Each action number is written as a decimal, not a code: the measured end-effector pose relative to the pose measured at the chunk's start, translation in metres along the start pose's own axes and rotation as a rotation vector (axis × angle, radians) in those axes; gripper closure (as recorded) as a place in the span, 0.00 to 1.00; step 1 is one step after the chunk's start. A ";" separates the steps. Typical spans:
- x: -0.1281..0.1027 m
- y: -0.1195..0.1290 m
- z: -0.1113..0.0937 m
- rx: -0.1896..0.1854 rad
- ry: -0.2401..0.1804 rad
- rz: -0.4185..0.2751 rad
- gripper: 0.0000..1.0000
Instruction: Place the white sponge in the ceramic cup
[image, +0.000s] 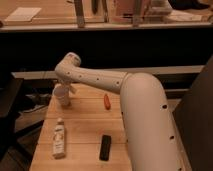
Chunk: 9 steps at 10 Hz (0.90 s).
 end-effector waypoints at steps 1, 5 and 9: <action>0.000 0.000 0.000 0.002 0.002 -0.003 0.93; -0.001 -0.002 0.000 0.011 0.007 -0.020 0.93; -0.002 -0.003 0.000 0.019 0.012 -0.029 0.92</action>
